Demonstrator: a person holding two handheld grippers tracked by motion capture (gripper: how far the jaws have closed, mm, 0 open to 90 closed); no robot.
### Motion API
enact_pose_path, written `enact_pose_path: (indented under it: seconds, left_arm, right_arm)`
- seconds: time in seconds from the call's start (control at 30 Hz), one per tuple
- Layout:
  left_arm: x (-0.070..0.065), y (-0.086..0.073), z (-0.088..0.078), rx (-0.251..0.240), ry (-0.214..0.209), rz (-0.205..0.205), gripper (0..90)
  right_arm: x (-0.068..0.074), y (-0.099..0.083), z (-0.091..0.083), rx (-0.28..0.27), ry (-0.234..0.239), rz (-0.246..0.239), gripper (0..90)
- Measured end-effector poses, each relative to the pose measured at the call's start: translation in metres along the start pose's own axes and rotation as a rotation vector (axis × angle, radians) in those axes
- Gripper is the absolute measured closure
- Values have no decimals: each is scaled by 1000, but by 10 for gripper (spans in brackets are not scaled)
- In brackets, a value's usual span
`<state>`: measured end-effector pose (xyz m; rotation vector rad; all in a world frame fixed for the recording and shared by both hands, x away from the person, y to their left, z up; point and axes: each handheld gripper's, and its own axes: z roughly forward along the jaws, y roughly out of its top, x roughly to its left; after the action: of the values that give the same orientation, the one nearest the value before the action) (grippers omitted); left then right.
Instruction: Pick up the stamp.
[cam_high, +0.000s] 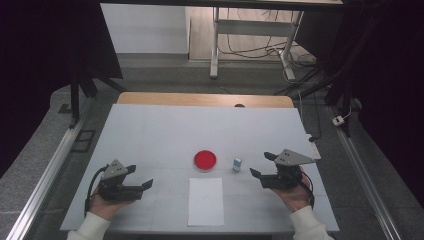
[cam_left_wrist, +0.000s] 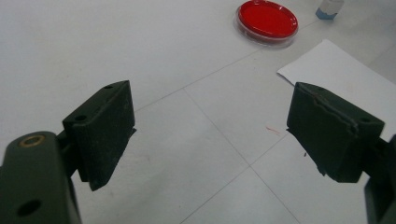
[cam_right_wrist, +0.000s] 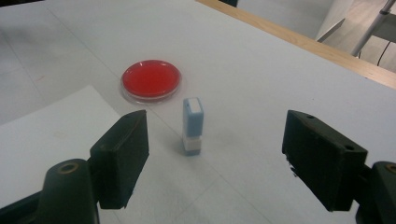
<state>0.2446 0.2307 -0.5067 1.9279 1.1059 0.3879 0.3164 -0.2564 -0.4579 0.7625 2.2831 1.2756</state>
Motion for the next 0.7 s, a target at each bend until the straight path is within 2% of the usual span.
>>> enact_pose_path:
  seconds: [0.33, 0.53, 0.7]
  left_arm:
    - [1, 0, 1, 3, 0, -6, 155]
    - [1, 0, 2, 9, 0, -7, 156]
    - [1, 0, 5, 17, -2, -5, 156]
  right_arm:
    - [4, 15, 15, 22, 38, -17, 227]
    - [2, 23, 27, 62, 65, -29, 227]
    - [1, 29, 43, 119, 87, -37, 233]
